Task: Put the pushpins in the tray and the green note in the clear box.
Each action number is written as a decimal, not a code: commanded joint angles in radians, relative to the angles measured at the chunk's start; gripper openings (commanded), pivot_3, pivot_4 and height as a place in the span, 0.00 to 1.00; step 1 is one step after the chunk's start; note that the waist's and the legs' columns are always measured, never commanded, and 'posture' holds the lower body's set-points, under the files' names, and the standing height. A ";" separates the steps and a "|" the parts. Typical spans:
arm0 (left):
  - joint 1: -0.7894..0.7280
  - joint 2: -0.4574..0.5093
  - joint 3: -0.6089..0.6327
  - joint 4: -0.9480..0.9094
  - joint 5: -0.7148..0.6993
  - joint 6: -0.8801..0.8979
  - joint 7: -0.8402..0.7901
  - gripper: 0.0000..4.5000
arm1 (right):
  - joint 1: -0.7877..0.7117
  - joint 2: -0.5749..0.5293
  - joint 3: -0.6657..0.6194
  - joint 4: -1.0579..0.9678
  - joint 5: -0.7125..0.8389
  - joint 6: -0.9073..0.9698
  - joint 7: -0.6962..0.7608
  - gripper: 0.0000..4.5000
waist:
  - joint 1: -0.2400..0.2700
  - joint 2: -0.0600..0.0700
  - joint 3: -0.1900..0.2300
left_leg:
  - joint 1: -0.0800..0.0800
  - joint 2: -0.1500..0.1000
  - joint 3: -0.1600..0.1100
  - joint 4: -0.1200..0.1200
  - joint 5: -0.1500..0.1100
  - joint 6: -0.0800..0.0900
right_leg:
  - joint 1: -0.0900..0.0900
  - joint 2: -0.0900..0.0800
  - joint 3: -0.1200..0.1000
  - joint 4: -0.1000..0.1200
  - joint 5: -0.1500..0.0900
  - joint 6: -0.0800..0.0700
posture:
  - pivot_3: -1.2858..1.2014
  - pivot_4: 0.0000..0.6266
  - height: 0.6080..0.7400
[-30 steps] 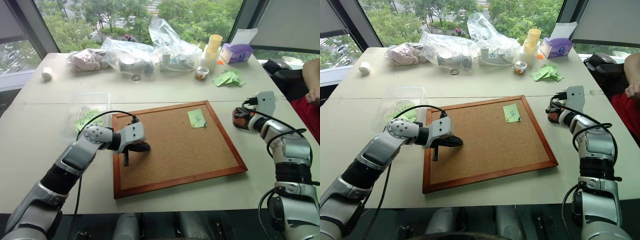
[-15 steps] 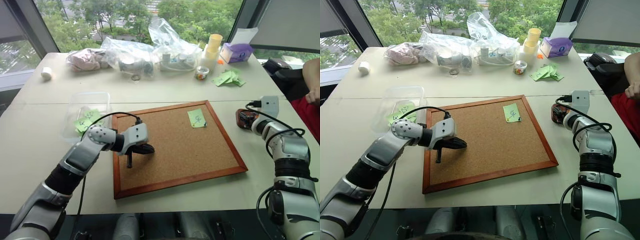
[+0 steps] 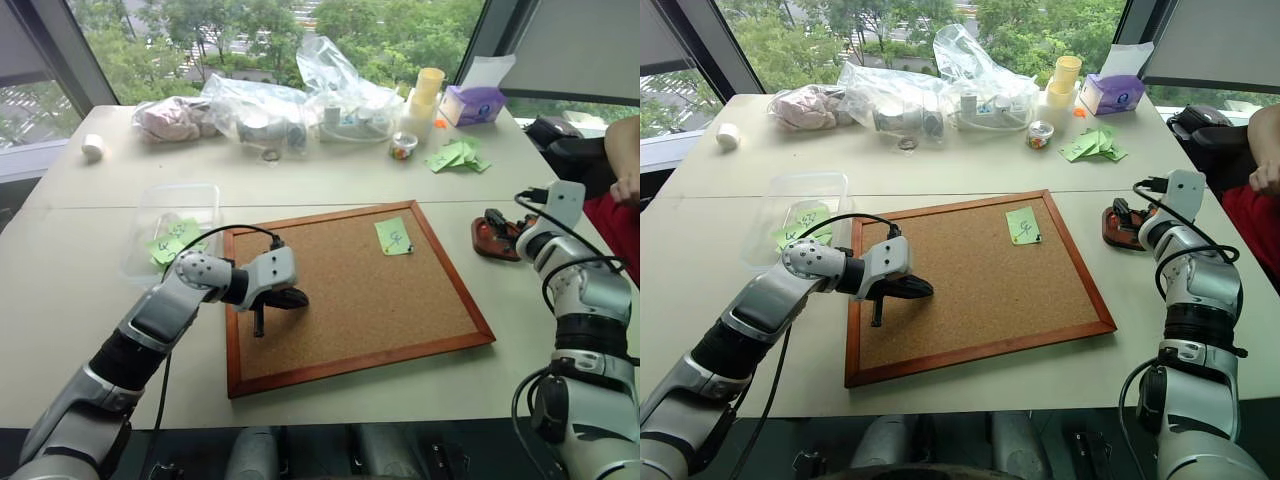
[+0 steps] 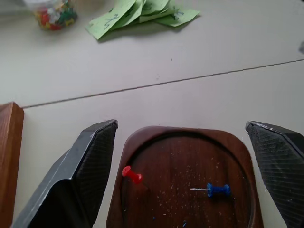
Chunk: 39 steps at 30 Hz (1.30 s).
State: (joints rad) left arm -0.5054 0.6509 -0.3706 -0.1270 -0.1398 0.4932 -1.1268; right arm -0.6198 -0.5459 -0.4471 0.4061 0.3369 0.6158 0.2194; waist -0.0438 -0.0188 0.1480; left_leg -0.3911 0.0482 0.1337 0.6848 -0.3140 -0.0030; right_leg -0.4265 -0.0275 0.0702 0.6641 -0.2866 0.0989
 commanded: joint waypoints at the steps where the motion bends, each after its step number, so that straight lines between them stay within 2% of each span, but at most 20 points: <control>1: -0.007 0.004 0.015 -0.009 -0.002 -0.014 -0.003 0.00 | -0.045 0.002 -0.072 -0.073 0.081 0.043 -0.020 0.98 | 0.000 0.000 0.000 | 0.000 0.000 0.000 0.000 0.000 0.000 | 0.000 0.000 0.000 0.000 0.000 0.000 | 0.52 0.24 0.99; 3: -0.008 0.004 0.014 -0.007 -0.001 -0.016 -0.005 0.00 | -0.035 -0.007 -0.063 -0.103 0.089 0.062 -0.011 0.98 | 0.000 0.000 0.000 | 0.000 0.000 0.000 0.000 0.000 0.000 | 0.000 0.000 0.000 0.000 0.000 0.000 | 0.52 0.24 0.99; 4: -0.007 0.004 0.014 -0.007 -0.001 -0.016 -0.006 0.00 | -0.004 -0.026 -0.014 -0.149 0.070 0.054 0.032 0.98 | 0.000 0.000 0.000 | 0.000 0.000 0.000 0.000 0.000 0.000 | 0.000 0.000 0.000 0.000 0.000 0.000 | 0.52 0.24 0.99; 6: -0.004 0.010 0.017 -0.012 -0.005 -0.017 -0.012 0.00 | 0.103 -0.090 0.162 -0.296 0.014 0.030 0.187 0.98 | 0.003 0.000 0.000 | 0.000 0.000 0.000 0.000 0.000 0.000 | 0.000 0.000 0.000 0.000 0.000 0.000 | 0.52 0.24 0.99; 8: -0.002 0.015 0.019 -0.015 -0.006 -0.020 -0.015 0.00 | 0.191 -0.108 0.261 -0.434 0.035 0.042 0.290 0.98 | 0.002 0.000 0.000 | -0.001 0.000 -0.001 -0.001 0.000 0.000 | 0.000 0.000 0.000 -0.001 0.000 0.000 | 0.52 0.24 0.99; 12: -0.003 0.018 0.019 -0.015 -0.004 -0.023 -0.017 0.00 | 0.246 -0.067 0.310 -0.528 0.062 0.067 0.313 0.98 | -0.001 0.000 0.000 | 0.000 0.000 -0.001 0.000 0.000 0.001 | 0.000 0.001 0.000 0.000 0.000 0.000 | 0.52 0.24 0.99; 22: 0.007 0.017 0.018 -0.029 -0.005 -0.019 -0.014 0.00 | 0.232 0.012 0.356 -0.433 0.009 -0.006 0.303 0.98 | 0.006 0.000 0.000 | 0.000 0.000 -0.001 0.001 -0.001 0.001 | 0.000 0.000 0.000 0.000 0.000 0.000 | 0.52 0.24 0.99; 23: 0.007 0.017 0.018 -0.030 -0.005 -0.017 -0.013 0.00 | 0.233 0.014 0.356 -0.424 0.006 -0.012 0.306 0.86 | 0.006 0.000 0.000 | 0.000 0.000 -0.001 0.001 -0.001 0.001 | 0.000 0.000 0.000 0.000 0.000 0.000 | 0.52 0.24 0.99; 25: 0.008 0.017 0.019 -0.032 -0.006 -0.015 -0.011 0.00 | 0.233 0.017 0.357 -0.405 -0.001 -0.024 0.312 0.68 | 0.005 0.000 0.000 | 0.000 0.000 -0.001 0.001 -0.001 0.001 | 0.000 0.000 0.000 0.000 0.000 0.000 | 0.52 0.24 0.99; 29: 0.013 0.017 0.019 -0.040 -0.008 -0.008 -0.007 0.00 | 0.234 0.027 0.360 -0.381 -0.010 -0.040 0.318 0.22 | 0.005 0.000 0.000 | 0.000 0.000 -0.001 0.001 -0.001 0.001 | 0.000 0.000 0.000 0.000 0.000 0.000 | 0.52 0.24 0.99; 30: 0.013 0.016 0.019 -0.042 -0.008 -0.006 -0.006 0.00 | 0.236 0.029 0.360 -0.379 -0.010 -0.040 0.320 0.16 | 0.005 0.000 0.000 | 0.000 0.000 -0.001 0.001 -0.001 0.001 | 0.000 0.000 0.000 0.000 0.000 0.000 | 0.52 0.24 0.99; 31: 0.013 0.016 0.019 -0.043 -0.008 -0.005 -0.005 0.00 | 0.237 0.030 0.361 -0.379 -0.010 -0.039 0.323 0.04 | 0.005 0.000 0.000 | 0.000 0.000 -0.001 0.001 -0.001 0.001 | 0.000 0.000 0.000 0.000 0.000 0.000 | 0.52 0.24 0.99; 32: 0.013 0.016 0.019 -0.043 -0.009 -0.005 -0.004 0.00 | 0.239 0.031 0.360 -0.380 -0.010 -0.039 0.324 0.01 | 0.006 0.000 0.000 | 0.000 0.000 -0.001 0.001 -0.001 0.001 | 0.000 0.000 0.000 0.000 0.000 0.000 | 0.52 0.24 0.99; 39: 0.008 0.017 0.020 -0.038 -0.009 -0.004 -0.004 0.00 | 0.246 0.034 0.345 -0.401 -0.003 -0.028 0.320 0.01 | 0.005 0.000 0.000 | 0.000 0.000 -0.001 0.001 -0.001 0.001 | 0.000 0.000 0.000 0.000 0.000 0.000 | 0.52 0.24 0.99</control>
State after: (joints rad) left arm -0.4949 0.6634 -0.3676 -0.1400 -0.1416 0.4914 -1.1296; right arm -0.3674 -0.5122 -0.0766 0.0264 0.3299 0.5916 0.5456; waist -0.0384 -0.0186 0.1482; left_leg -0.3915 0.0478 0.1330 0.6854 -0.3145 -0.0019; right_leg -0.4265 -0.0271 0.0704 0.6641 -0.2866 0.0989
